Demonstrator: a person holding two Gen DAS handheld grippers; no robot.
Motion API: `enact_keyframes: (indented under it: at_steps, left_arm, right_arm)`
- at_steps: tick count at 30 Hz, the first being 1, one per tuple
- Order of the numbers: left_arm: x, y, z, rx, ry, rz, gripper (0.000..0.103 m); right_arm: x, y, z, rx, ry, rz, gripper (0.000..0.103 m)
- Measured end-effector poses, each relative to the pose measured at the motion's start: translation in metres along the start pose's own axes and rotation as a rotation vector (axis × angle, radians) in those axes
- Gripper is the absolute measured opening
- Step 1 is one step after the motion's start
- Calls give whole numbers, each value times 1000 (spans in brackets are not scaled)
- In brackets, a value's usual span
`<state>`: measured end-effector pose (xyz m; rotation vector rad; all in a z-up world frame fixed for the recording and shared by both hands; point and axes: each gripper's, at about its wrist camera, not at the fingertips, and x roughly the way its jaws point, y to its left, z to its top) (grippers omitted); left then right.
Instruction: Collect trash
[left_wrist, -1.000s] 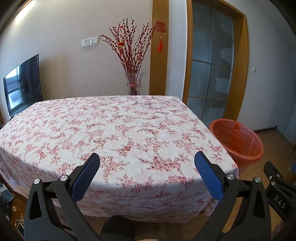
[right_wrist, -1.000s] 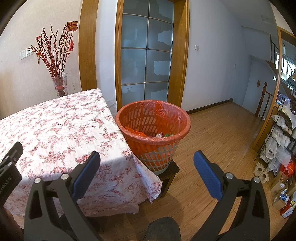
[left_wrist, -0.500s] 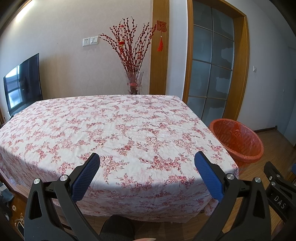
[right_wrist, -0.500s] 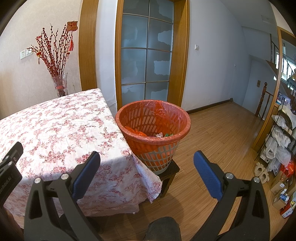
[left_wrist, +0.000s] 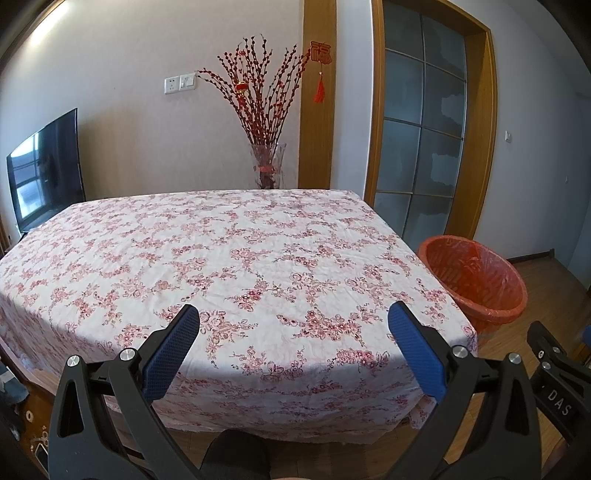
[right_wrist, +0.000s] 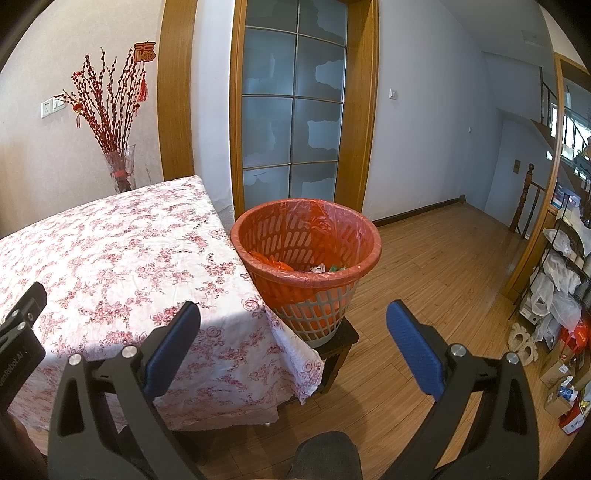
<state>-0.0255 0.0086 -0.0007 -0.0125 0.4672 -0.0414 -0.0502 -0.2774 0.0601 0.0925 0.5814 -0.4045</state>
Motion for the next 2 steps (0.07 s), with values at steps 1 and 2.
enact_keyframes:
  at_steps: [1, 2]
  left_arm:
    - [0, 0, 1, 1, 0, 0, 100]
    - [0, 0, 1, 2, 0, 0, 100]
  right_arm:
    - [0, 0, 0, 0, 0, 0, 99]
    - [0, 0, 0, 0, 0, 0, 99]
